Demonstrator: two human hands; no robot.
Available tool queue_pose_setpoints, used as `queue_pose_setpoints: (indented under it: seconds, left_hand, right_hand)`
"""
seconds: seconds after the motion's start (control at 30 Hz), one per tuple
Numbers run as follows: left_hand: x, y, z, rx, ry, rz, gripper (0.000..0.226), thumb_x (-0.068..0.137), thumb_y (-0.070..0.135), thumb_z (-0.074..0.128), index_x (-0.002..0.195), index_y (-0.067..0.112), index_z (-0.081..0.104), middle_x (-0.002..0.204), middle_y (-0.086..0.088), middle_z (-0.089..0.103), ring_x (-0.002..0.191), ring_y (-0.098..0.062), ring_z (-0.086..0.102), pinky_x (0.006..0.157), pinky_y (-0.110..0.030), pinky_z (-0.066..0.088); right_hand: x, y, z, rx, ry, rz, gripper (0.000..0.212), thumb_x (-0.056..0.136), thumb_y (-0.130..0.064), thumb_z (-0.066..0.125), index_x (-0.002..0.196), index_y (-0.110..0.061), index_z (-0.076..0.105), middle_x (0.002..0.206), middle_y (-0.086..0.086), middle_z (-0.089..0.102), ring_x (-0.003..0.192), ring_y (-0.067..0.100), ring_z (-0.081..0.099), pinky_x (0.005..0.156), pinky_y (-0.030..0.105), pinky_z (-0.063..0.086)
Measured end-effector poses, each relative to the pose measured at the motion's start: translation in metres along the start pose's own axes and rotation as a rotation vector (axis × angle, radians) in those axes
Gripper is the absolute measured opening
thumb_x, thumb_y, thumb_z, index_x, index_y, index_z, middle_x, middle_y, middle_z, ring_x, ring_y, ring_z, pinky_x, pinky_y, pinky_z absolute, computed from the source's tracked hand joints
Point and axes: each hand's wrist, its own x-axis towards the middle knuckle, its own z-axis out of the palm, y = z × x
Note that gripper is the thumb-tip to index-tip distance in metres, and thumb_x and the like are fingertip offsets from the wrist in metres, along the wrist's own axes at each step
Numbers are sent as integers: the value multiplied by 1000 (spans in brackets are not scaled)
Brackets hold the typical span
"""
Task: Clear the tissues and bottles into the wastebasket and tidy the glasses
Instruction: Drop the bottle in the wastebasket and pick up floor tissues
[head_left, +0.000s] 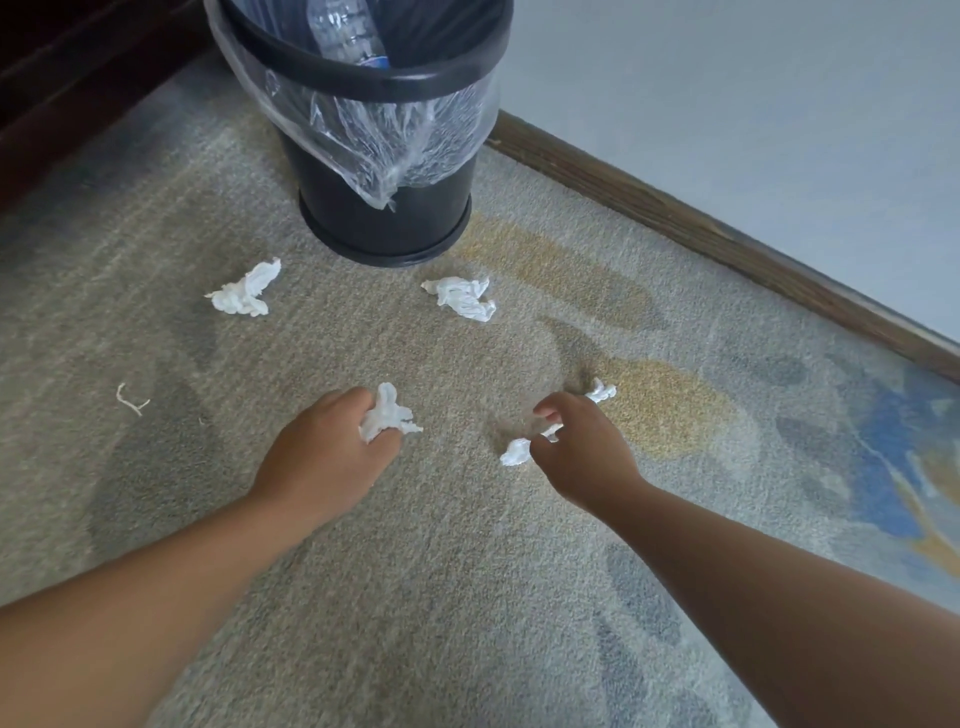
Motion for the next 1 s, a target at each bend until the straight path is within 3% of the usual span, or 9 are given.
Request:
queue_pose_setpoints:
  seconds: [0.23,0.47,0.6,0.73,0.9,1.0]
  left_hand:
    - [-6,5,4,-61,-21,31,31,85,27,60,65,14,39,71,3,47,59,-17,42,53,-32,32]
    - [-10,6,5,-81,-39,46,31,85,25,60,64,16,39,68,5,45,59,-16,42,53,-31,31]
    - [-14,2,4,-96,-46,46,32,85,25,60,61,21,38,68,7,45,60,-13,43,53,-31,32]
    - [-17,-2,3,-116,-48,34,36,85,23,60,60,28,35,67,9,44,60,-10,42,52,-30,31]
    - [-18,-8,3,-89,-62,9,30,84,28,60,64,19,40,70,5,47,63,-18,46,54,-32,33]
    - [-18,-7,0,-102,-57,4,29,84,28,59,64,17,41,71,4,48,63,-19,47,54,-32,33]
  right_hand:
    - [13,20,10,-116,11,41,43,84,-25,63,126,-23,53,136,2,44,121,23,47,90,33,45]
    - [26,29,16,-246,-57,145,88,77,-45,75,148,-29,25,162,9,-6,146,38,9,109,53,34]
    - [31,32,27,-260,-163,191,103,74,-48,78,153,-32,13,162,11,-10,147,41,1,109,57,32]
    - [30,33,35,-311,-19,112,75,78,-43,76,139,-22,37,149,12,28,134,34,30,97,48,46]
    - [31,29,39,-214,34,33,19,93,-21,59,112,-21,59,119,4,53,110,23,46,87,36,48]
    - [32,22,40,-156,46,41,17,93,-6,49,97,-17,61,102,4,58,90,19,53,79,33,50]
